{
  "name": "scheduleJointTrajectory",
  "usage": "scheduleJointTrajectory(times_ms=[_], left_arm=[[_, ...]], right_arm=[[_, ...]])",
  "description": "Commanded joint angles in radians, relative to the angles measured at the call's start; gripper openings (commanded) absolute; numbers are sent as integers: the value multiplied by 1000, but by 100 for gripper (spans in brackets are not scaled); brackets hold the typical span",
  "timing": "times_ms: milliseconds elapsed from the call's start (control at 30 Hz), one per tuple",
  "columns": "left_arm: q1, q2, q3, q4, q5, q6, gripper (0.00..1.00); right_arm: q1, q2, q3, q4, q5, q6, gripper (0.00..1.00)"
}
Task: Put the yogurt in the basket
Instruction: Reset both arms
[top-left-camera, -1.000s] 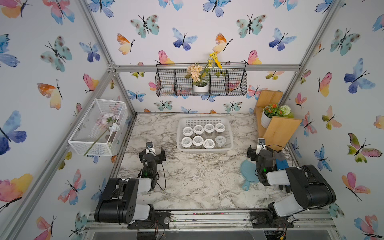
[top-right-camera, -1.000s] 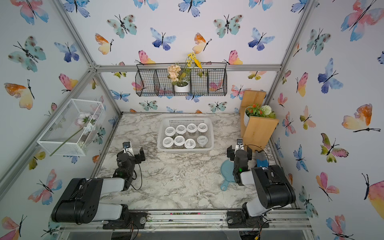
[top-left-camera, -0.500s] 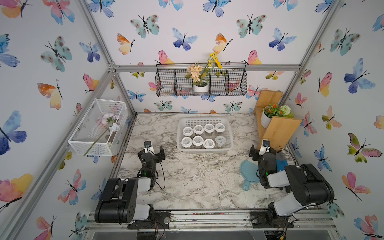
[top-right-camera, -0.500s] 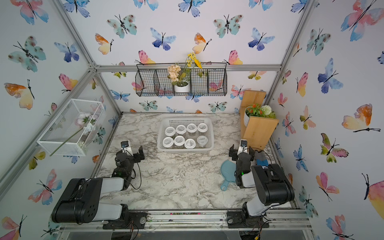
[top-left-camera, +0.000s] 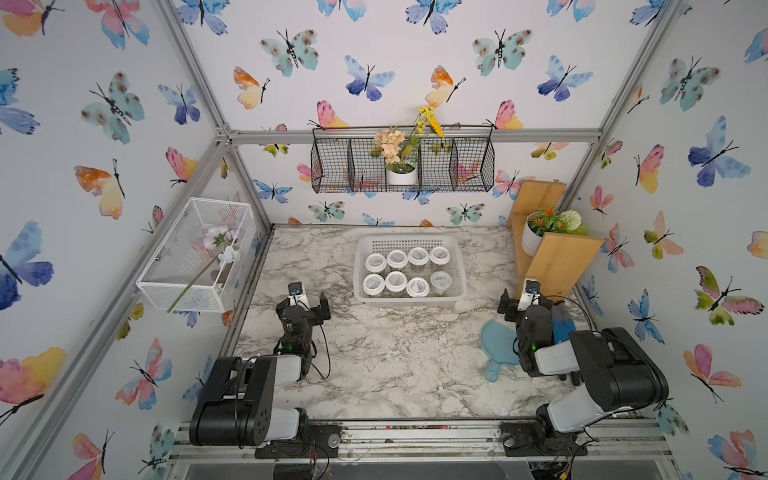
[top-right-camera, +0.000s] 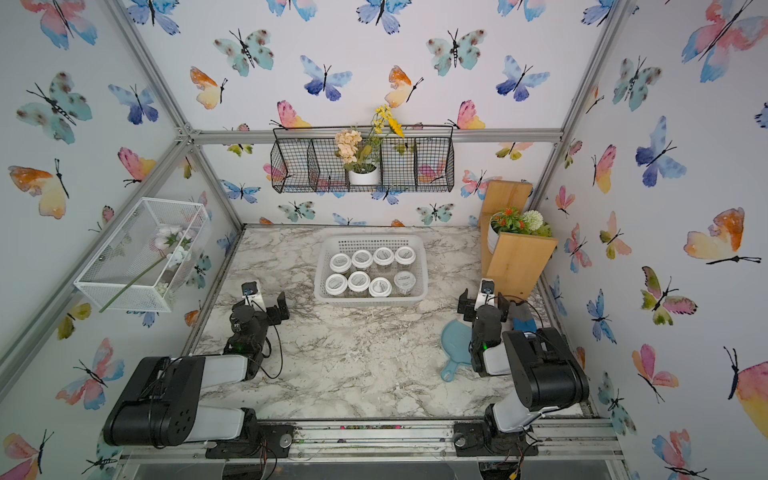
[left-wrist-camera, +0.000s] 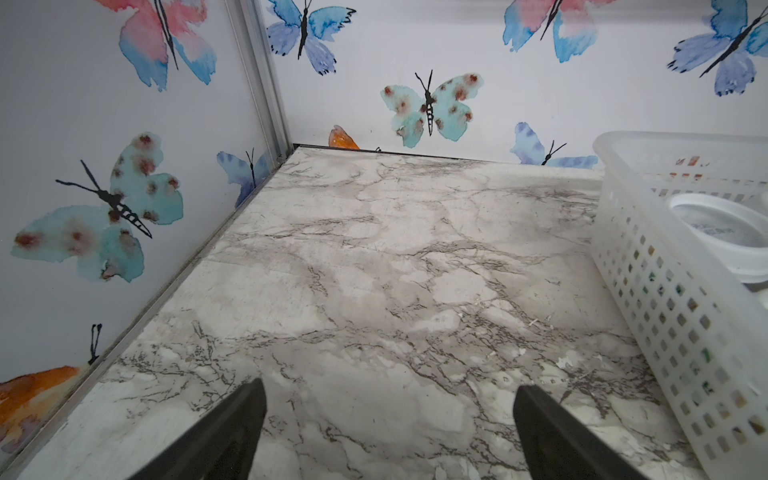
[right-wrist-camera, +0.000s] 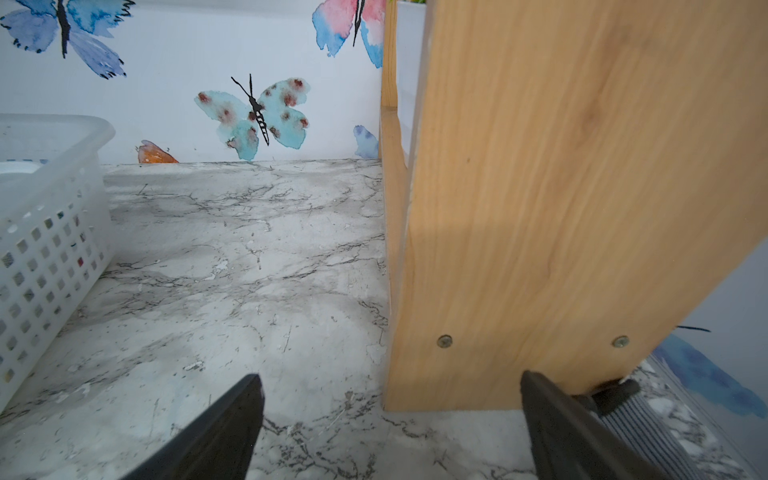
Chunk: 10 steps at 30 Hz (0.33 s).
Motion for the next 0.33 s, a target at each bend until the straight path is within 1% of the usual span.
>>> scheduleJointTrajectory(times_ms=[0,300], left_arm=[[-3,12,13,18,67,17,99],[-1,5,1,36,71,15,99]], right_arm=[[-4,2,7,6,-13,4,99],[-5,-4,-4,21,-14,6,99]])
